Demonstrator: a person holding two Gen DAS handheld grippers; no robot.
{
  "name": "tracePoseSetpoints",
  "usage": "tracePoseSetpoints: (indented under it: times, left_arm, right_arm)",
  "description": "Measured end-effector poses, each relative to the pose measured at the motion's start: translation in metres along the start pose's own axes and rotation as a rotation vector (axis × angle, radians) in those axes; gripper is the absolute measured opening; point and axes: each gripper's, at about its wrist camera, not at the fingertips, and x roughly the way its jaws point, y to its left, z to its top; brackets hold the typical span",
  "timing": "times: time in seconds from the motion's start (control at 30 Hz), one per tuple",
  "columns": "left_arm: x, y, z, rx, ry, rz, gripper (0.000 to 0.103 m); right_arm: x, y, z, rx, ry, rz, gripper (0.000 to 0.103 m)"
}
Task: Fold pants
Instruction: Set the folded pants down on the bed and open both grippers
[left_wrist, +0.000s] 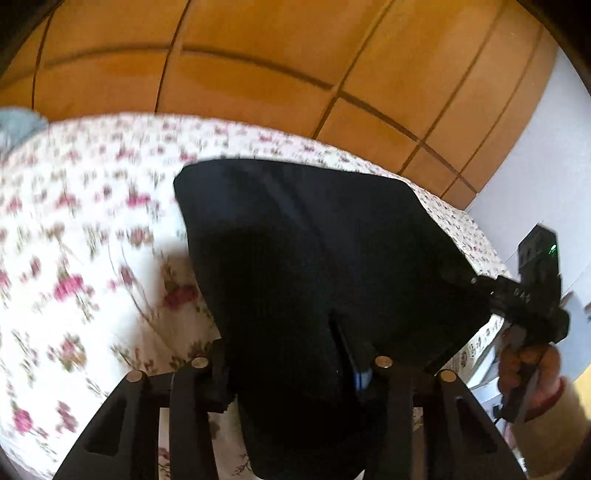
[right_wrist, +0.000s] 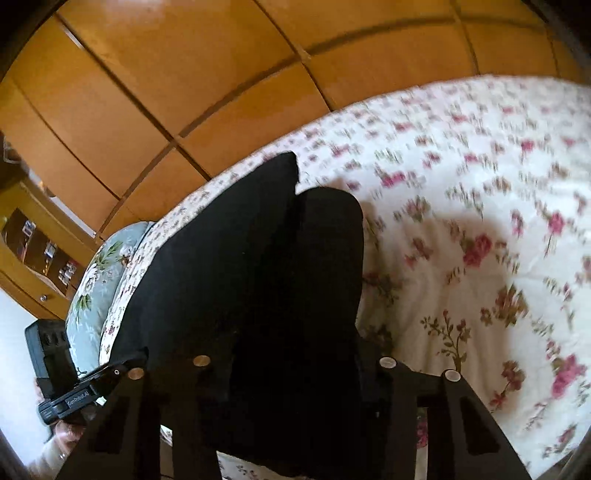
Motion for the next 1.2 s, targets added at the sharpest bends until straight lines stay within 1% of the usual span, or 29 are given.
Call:
tracePoseSetpoints:
  times: [0.1, 0.17, 0.23, 0.3, 0.4, 0.57, 0.77, 0.83, 0.87, 0.9, 0.93, 0.97, 1.0, 1.03, 1.07, 1.13, 1.2]
  left_arm:
    - [-0.012, -0.006, 0.014, 0.056, -0.054, 0.037, 0.045]
    - [-0.016, -0.009, 0.026, 0.083, -0.093, 0.059, 0.044]
    - [-0.021, -0.008, 0.039, 0.118, -0.132, 0.088, 0.044]
    - [-0.020, -0.006, 0.054, 0.143, -0.156, 0.114, 0.044]
    - [-0.005, 0.001, 0.081, 0.145, -0.172, 0.139, 0.044]
    - [0.027, 0.019, 0.120, 0.124, -0.177, 0.158, 0.044]
    - [0.061, 0.037, 0.149, 0.135, -0.204, 0.174, 0.044]
    - [0.080, 0.045, 0.155, 0.139, -0.194, 0.180, 0.045]
    - [0.094, 0.050, 0.157, 0.145, -0.170, 0.182, 0.045]
    - [0.104, 0.053, 0.156, 0.150, -0.144, 0.185, 0.045]
    - [0.119, 0.057, 0.153, 0.160, -0.108, 0.202, 0.047]
    - [0.126, 0.061, 0.148, 0.170, -0.112, 0.209, 0.051]
    - [0.125, 0.065, 0.141, 0.176, -0.148, 0.196, 0.052]
    - [0.123, 0.069, 0.137, 0.164, -0.166, 0.176, 0.056]
    - [0.122, 0.074, 0.137, 0.141, -0.164, 0.158, 0.061]
    - [0.124, 0.081, 0.139, 0.104, -0.154, 0.165, 0.069]
    - [0.123, 0.081, 0.136, 0.108, -0.164, 0.176, 0.070]
  right_arm:
    - [-0.008, 0.015, 0.009, -0.059, -0.067, 0.021, 0.045]
    - [-0.004, 0.022, 0.017, -0.080, -0.103, 0.030, 0.045]
    - [0.002, 0.026, 0.027, -0.079, -0.140, 0.049, 0.045]
    - [0.012, 0.029, 0.040, -0.067, -0.162, 0.061, 0.045]
    - [0.030, 0.033, 0.060, -0.077, -0.182, 0.055, 0.045]
    - [0.068, 0.030, 0.100, -0.083, -0.186, 0.041, 0.045]
    - [0.108, 0.014, 0.139, -0.063, -0.227, 0.048, 0.045]
    - [0.127, -0.001, 0.147, -0.020, -0.224, 0.052, 0.046]
    - [0.136, -0.007, 0.149, -0.003, -0.211, 0.041, 0.046]
    - [0.147, -0.013, 0.149, 0.010, -0.187, 0.021, 0.046]
    - [0.160, -0.020, 0.148, 0.016, -0.149, -0.022, 0.048]
    - [0.167, -0.025, 0.145, 0.011, -0.140, -0.046, 0.055]
    - [0.169, -0.028, 0.143, 0.018, -0.147, -0.042, 0.057]
    - [0.169, -0.033, 0.142, 0.044, -0.149, -0.025, 0.059]
    - [0.169, -0.035, 0.142, 0.050, -0.150, -0.021, 0.061]
    - [0.173, -0.036, 0.144, 0.047, -0.148, -0.025, 0.062]
    - [0.174, -0.035, 0.144, 0.047, -0.150, -0.026, 0.063]
